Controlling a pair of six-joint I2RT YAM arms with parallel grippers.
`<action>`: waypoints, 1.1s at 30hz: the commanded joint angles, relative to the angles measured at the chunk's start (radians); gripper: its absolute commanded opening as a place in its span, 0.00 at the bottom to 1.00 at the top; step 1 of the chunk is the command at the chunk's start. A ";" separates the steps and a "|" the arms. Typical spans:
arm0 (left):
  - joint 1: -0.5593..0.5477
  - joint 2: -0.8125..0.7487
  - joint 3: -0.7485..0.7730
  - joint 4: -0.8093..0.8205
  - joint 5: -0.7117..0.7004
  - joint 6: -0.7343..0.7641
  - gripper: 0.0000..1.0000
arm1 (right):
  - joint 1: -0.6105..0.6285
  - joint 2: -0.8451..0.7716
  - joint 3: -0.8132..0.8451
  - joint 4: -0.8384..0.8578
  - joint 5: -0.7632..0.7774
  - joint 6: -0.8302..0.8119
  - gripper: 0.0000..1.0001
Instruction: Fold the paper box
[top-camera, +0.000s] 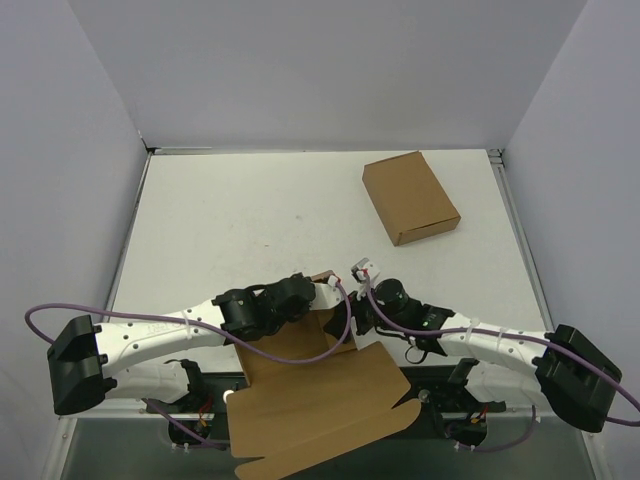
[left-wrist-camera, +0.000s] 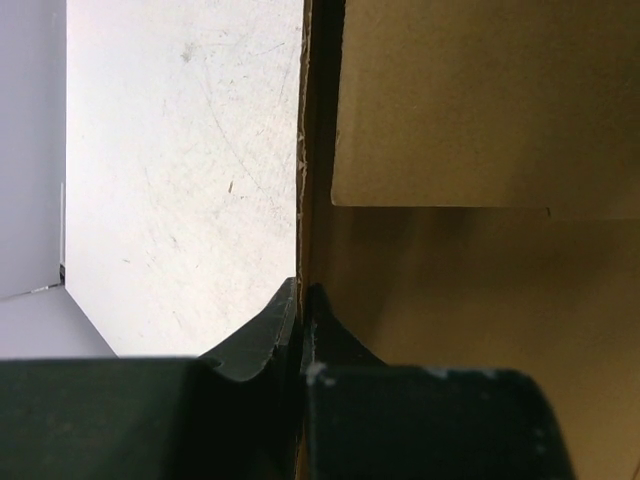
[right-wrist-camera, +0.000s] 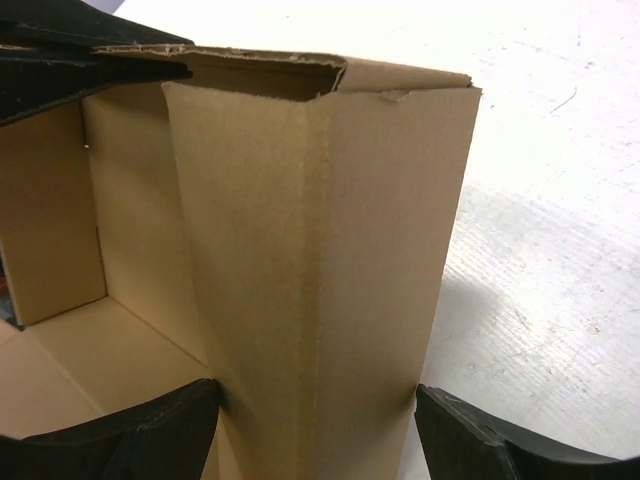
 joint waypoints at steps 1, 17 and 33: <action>-0.017 -0.027 0.007 0.061 0.021 -0.015 0.00 | 0.048 0.018 0.012 0.030 0.272 -0.036 0.75; -0.036 -0.012 0.007 0.059 0.040 -0.024 0.00 | 0.114 0.035 0.009 -0.064 0.662 0.098 0.34; -0.048 -0.001 0.001 0.047 0.153 -0.016 0.00 | 0.120 -0.082 -0.019 0.051 0.606 -0.059 0.48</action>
